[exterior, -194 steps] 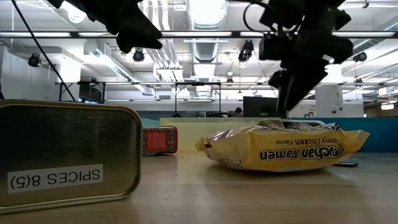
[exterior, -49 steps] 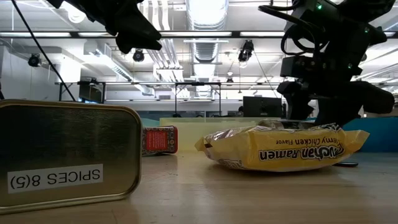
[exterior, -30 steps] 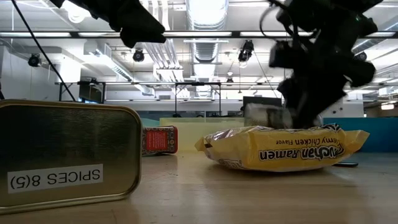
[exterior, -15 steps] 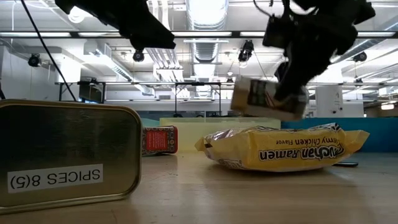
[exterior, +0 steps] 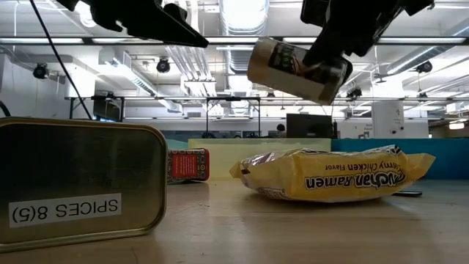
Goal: Pick & Place Food Item
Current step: Put the gold seasoning bottle into the green bin
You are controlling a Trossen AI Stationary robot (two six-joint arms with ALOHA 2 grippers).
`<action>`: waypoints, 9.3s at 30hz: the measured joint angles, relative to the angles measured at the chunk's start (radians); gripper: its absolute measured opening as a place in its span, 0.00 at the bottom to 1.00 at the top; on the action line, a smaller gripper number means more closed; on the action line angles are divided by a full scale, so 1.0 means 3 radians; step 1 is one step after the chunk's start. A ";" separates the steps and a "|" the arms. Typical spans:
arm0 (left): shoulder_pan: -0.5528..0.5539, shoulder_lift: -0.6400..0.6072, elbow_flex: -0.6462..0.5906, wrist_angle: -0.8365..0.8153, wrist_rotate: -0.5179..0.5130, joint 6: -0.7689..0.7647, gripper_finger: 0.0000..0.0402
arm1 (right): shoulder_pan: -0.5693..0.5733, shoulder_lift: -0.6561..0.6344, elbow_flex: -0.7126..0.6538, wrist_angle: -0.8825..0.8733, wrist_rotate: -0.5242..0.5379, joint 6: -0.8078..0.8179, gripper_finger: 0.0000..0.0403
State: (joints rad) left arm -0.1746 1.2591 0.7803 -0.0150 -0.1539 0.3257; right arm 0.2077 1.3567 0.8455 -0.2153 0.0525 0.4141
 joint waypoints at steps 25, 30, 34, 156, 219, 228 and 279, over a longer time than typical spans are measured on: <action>-0.0121 0.0464 0.0343 0.0412 0.0116 0.0675 0.87 | -0.0010 0.0029 0.0006 0.0862 -0.0294 0.0167 0.66; -0.0124 0.0469 0.0352 0.0454 0.0142 0.0783 0.87 | -0.0010 0.0029 0.0006 0.0861 -0.0303 0.0168 0.66; -0.0158 0.0463 0.0350 0.0501 0.0145 0.0712 0.87 | -0.0009 0.0029 0.0006 0.0863 -0.0303 0.0167 0.66; -0.0286 0.0437 0.0506 0.0000 0.0711 0.0316 0.69 | -0.0145 0.0764 0.0270 0.1830 -0.1203 0.0319 0.93; 0.2845 0.0468 0.0542 -0.2944 -0.0183 -0.2315 0.69 | -0.0006 0.0768 0.0234 0.0853 -0.0163 0.0280 0.93; 0.2963 0.0459 0.0470 -0.2831 -0.0162 -0.2334 0.69 | -0.0001 0.0768 0.0234 0.0857 -0.0164 0.0304 0.93; 0.2996 0.0440 0.0460 -0.2863 -0.0116 -0.2040 0.86 | -0.0001 0.0768 0.0235 0.0856 -0.0168 0.0294 0.93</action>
State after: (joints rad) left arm 0.7243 1.3910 0.9183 -0.8740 -0.1888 -0.2862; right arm 0.2073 1.5871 0.9161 0.0414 0.0021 0.5022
